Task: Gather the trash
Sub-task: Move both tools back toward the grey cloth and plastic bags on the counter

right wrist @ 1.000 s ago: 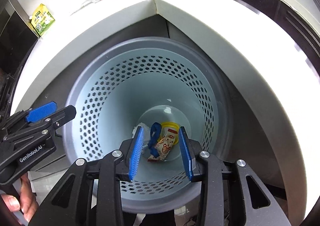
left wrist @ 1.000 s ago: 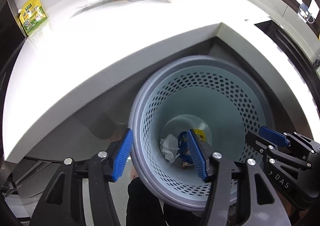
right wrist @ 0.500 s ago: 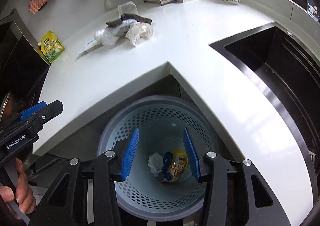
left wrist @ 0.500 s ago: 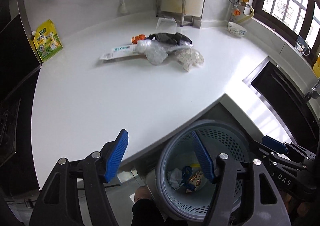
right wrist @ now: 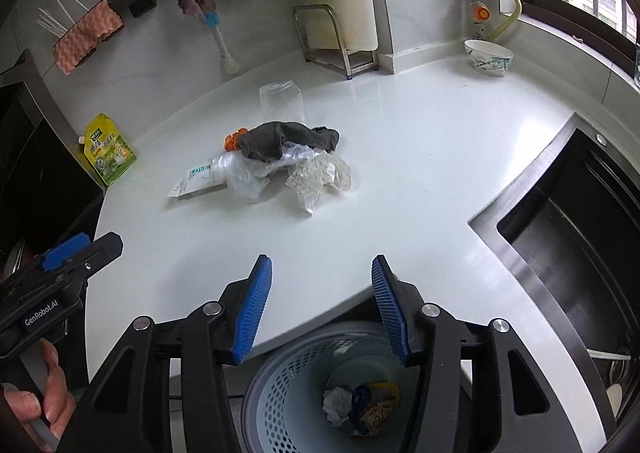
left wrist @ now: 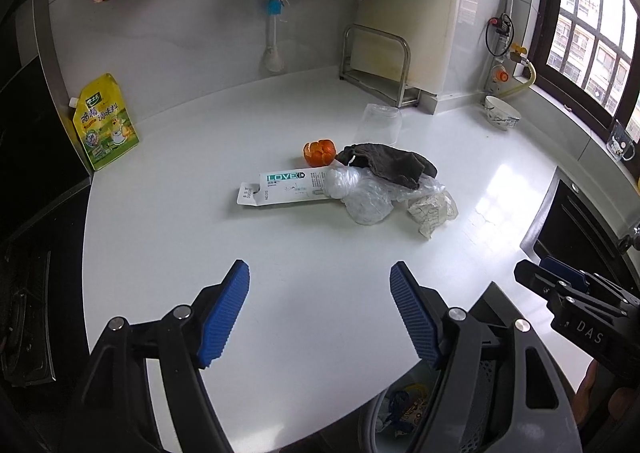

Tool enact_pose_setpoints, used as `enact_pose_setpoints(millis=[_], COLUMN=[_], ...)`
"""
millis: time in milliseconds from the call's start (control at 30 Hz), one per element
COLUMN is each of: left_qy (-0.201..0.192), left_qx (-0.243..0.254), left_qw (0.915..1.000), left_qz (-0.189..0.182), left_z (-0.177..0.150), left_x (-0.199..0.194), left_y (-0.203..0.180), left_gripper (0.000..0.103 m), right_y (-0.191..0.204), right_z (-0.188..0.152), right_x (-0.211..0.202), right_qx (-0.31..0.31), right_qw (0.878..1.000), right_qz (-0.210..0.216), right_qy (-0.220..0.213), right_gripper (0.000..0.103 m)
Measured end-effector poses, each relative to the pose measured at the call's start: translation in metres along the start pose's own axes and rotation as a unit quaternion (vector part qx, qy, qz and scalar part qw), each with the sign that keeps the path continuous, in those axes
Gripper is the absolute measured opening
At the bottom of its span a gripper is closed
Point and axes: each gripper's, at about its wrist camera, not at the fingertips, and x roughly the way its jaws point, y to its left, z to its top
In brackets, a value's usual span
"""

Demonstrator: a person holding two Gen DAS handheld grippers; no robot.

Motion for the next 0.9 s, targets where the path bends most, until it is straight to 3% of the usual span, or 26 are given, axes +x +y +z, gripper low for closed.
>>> enact_pose_setpoints(millis=[400, 567, 700, 767, 900], left_qy=[0.01, 0.02, 0.026, 0.029, 0.033], left_qx=[0.004, 0.003, 0.009, 0.008, 0.011], left_qw=[0.9998, 0.9995, 0.9992, 0.999, 0.9987], left_qz=[-0.014, -0.025, -0.03, -0.033, -0.037], left_z=[0.027, 0.029, 0.028, 0.028, 0.029], left_x=[0.059, 0.08, 0.09, 0.095, 0.102], left_y=[0.022, 0.025, 0.024, 0.024, 0.021], left_gripper=[0.071, 0.071, 0.071, 0.071, 0.071], right_y=[0.021, 0.017, 0.012, 0.01, 0.006], right_z=[0.064, 0.059, 0.051, 0.05, 0.051], right_x=[0.074, 0.092, 0.1, 0.105, 0.119], right_qx=[-0.02, -0.042, -0.074, -0.088, -0.102], right_qw=[1.0, 0.998, 0.996, 0.995, 0.994], right_qz=[-0.02, -0.04, -0.043, -0.045, -0.033], right_qy=[-0.007, -0.003, 0.006, 0.007, 0.017], right_gripper=[0.05, 0.063, 0.065, 0.071, 0.071])
